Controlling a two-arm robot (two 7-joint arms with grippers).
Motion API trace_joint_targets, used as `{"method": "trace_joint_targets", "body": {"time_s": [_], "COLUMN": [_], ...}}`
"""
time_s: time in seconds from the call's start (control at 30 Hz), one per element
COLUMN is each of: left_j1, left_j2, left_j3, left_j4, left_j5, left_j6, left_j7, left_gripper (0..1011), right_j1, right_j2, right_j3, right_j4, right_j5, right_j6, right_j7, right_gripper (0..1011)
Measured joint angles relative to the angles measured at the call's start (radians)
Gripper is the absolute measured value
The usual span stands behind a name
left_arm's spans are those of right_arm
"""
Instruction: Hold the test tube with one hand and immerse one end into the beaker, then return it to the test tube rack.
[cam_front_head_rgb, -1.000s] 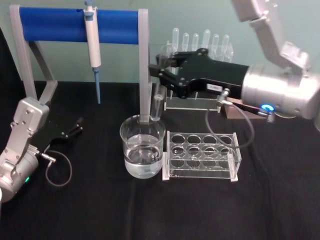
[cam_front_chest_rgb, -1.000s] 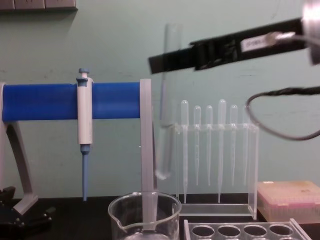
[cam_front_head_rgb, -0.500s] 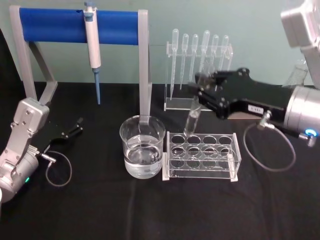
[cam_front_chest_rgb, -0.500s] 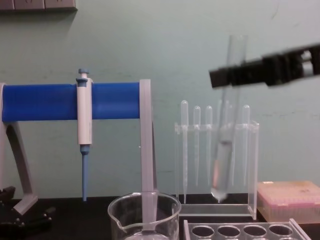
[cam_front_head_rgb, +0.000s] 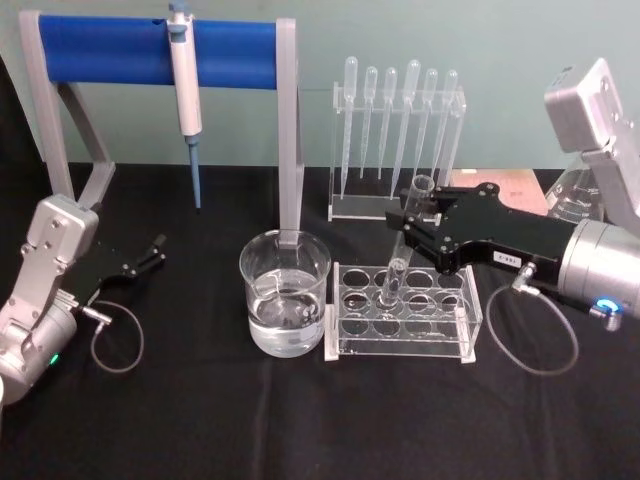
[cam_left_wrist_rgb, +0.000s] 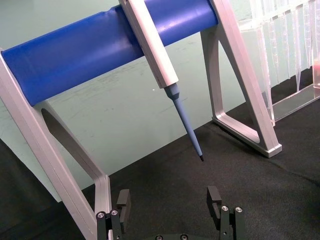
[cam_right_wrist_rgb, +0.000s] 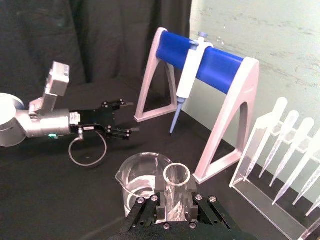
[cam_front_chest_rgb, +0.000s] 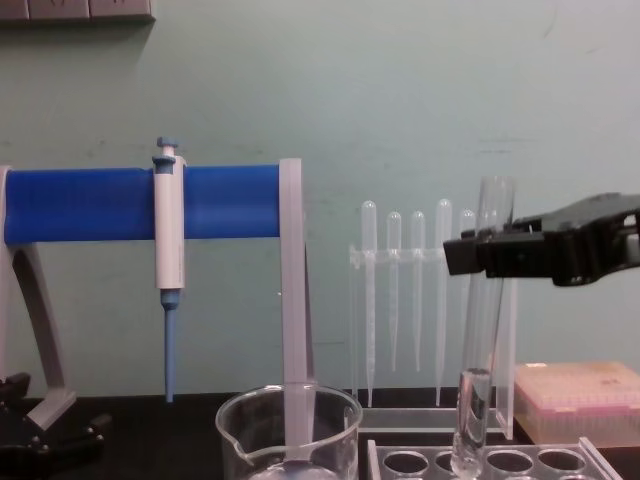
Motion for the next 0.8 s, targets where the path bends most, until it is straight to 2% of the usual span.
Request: {"method": "trace_joint_targets", "body": {"time_s": [0.8], "left_j1": [0.000], "left_j2": [0.000], "left_j3": [0.000], "left_j4": [0.000], "left_j5": [0.000], "left_j6": [0.000], "left_j7": [0.000], "left_gripper": [1000], "right_j1": [-0.030], "right_j2": [-0.044], "right_j3": [0.000], "right_j4": [0.052], "right_j5": [-0.069], "right_j6": [-0.008], "right_j7": [-0.010], "right_gripper": [241]}}
